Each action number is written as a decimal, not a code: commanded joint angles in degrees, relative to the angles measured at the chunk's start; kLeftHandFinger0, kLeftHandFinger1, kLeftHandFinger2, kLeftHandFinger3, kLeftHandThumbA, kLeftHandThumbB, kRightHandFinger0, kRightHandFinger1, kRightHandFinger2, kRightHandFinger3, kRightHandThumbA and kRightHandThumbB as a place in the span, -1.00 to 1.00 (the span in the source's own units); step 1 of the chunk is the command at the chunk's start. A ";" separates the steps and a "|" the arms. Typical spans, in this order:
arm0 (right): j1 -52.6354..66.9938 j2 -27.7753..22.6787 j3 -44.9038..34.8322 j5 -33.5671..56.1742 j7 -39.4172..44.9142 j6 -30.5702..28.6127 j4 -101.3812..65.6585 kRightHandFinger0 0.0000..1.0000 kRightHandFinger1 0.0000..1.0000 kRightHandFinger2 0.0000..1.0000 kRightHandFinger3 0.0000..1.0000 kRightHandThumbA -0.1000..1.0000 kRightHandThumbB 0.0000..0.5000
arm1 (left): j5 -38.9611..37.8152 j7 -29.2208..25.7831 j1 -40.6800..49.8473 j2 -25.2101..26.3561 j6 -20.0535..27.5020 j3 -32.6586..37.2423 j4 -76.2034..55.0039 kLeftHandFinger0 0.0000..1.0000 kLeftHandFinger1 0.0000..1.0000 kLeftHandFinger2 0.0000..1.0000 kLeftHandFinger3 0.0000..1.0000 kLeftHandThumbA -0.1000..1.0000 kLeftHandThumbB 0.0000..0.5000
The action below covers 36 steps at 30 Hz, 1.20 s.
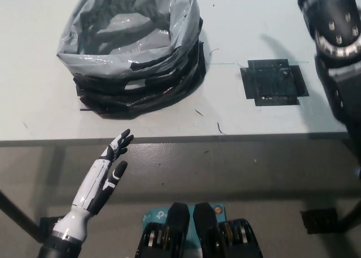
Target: Use the right hand to pick up a small rectangular container and put it into a plastic bag and lift the bag
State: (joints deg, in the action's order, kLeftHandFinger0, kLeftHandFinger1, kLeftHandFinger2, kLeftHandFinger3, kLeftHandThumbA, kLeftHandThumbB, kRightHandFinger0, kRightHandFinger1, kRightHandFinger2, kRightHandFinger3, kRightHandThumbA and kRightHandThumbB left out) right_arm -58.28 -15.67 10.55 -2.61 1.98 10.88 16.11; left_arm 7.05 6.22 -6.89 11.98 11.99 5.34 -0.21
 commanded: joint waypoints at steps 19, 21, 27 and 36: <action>48.52 10.45 -1.29 -6.83 -7.98 -28.11 -40.35 1.00 1.00 1.00 1.00 1.00 0.08 | -1.37 -0.72 -4.30 1.31 0.49 -3.17 -2.94 1.00 1.00 1.00 1.00 1.00 -0.07; 49.00 10.10 -1.72 -9.40 -9.54 -29.85 -34.98 1.00 1.00 1.00 1.00 1.00 -0.09 | -1.56 -0.62 -3.34 1.20 0.38 -3.15 -3.22 1.00 1.00 1.00 1.00 1.00 -0.05; 50.41 7.87 -3.21 -10.89 -10.89 -32.22 -21.17 1.00 1.00 1.00 1.00 1.00 -0.04 | -0.57 -1.04 0.64 1.18 1.20 -3.11 -4.03 1.00 1.00 1.00 1.00 1.00 -0.05; 54.30 8.52 -3.57 -7.55 -9.05 -32.62 -18.15 1.00 1.00 1.00 1.00 0.93 -0.01 | -0.52 -0.51 4.88 1.14 2.01 -2.63 -3.57 1.00 1.00 1.00 1.00 0.96 -0.02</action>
State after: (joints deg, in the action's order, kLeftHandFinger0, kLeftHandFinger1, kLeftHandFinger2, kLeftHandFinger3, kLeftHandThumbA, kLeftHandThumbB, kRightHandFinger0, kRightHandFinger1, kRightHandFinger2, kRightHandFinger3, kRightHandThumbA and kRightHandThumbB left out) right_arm -6.00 -8.22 9.50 -7.77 -2.63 -6.13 -4.44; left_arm 6.99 6.19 -4.71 11.98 11.83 4.21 0.12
